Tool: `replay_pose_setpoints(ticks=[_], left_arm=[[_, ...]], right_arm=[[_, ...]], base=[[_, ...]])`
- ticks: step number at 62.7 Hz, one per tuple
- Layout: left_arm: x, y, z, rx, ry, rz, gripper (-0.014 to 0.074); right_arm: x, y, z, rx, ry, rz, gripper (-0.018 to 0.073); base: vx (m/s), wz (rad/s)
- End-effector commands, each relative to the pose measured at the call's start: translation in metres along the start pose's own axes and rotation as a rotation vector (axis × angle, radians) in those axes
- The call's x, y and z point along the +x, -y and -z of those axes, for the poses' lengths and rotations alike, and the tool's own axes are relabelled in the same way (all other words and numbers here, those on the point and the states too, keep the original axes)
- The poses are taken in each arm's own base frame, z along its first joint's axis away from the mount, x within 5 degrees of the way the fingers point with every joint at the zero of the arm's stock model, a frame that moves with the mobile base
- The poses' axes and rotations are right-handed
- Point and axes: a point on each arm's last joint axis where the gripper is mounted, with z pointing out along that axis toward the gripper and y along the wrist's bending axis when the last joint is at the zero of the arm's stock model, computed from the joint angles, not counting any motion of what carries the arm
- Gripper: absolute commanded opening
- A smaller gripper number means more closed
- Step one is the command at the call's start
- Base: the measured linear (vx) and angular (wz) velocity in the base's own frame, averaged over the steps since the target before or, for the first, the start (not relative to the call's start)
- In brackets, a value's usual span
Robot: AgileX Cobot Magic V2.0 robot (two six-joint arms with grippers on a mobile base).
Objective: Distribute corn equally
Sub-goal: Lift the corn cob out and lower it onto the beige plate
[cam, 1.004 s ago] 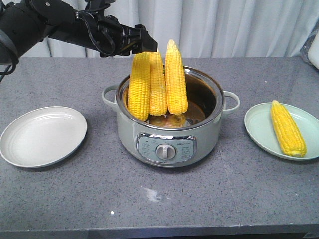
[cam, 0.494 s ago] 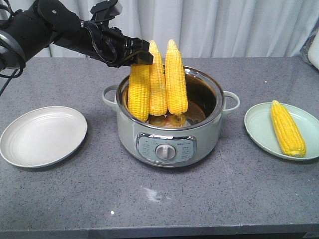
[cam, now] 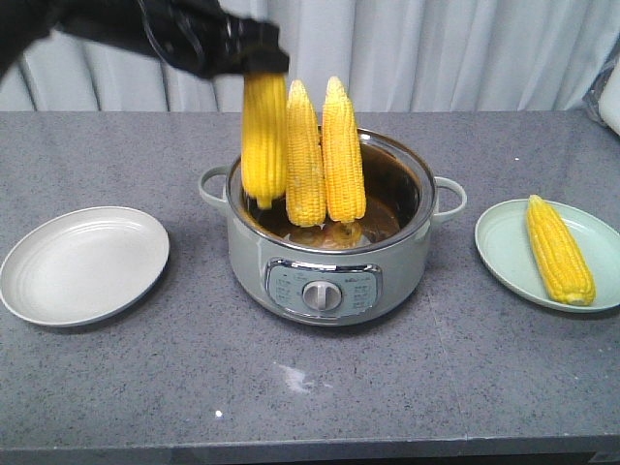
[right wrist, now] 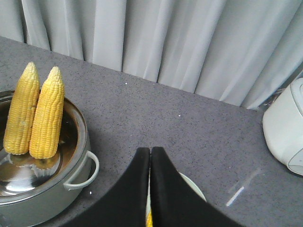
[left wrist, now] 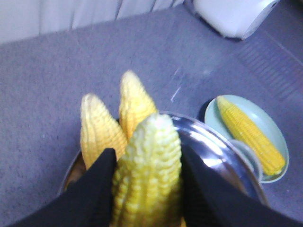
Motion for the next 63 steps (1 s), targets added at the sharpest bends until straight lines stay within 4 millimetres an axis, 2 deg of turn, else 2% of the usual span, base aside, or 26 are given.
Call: replay_pose_setpoints(ticks=[1, 8, 17, 21, 29, 35, 39, 45, 52, 63], left_arm=[[-0.036, 0.046, 0.071, 0.032, 0.199, -0.091, -0.0008], [-0.042, 0.072, 0.120, -0.026, 0.233, -0.205, -0.0008], [-0.031, 0.087, 0.174, -0.211, 0.154, -0.347, -0.0008], [-0.024, 0.087, 0.189, -0.292, 0.091, -0.375, -0.0008], [-0.017, 0.076, 0.203, -0.464, 0.041, -0.343, -0.0008], [-0.012, 0.059, 0.197, -0.586, -0.002, -0.292, -0.0008], [-0.006, 0.045, 0.186, -0.647, -0.050, -0.264, -0.0008], [0.006, 0.022, 0.163, -0.719, -0.126, -0.219, -0.0008], [0.026, -0.006, 0.126, -0.754, -0.232, -0.187, -0.0008], [0.051, -0.034, 0.084, -0.755, -0.371, -0.171, -0.0008]], right_arm=[[-0.008, -0.001, 0.012, 0.020, 0.082, 0.005, -0.0008], [-0.007, -0.002, 0.012, 0.014, 0.072, 0.004, -0.0008], [-0.007, -0.002, 0.012, 0.014, 0.072, 0.004, -0.0008], [-0.007, -0.002, 0.012, 0.014, 0.072, 0.004, -0.0008], [-0.007, -0.002, 0.012, 0.014, 0.073, 0.004, -0.0008], [-0.007, -0.002, 0.012, 0.014, 0.073, 0.004, -0.0008], [-0.007, -0.002, 0.012, 0.014, 0.073, 0.004, -0.0008], [-0.007, -0.002, 0.012, 0.013, 0.072, 0.004, -0.0008], [-0.007, -0.002, 0.012, 0.013, 0.072, 0.004, -0.0008], [-0.008, -0.002, 0.012, 0.006, 0.075, 0.001, -0.0008]], base=[[0.00, 0.00], [0.00, 0.00], [0.00, 0.00], [0.00, 0.00], [0.00, 0.00], [0.00, 0.00], [0.00, 0.00], [0.00, 0.00], [0.00, 0.00], [0.00, 0.00]])
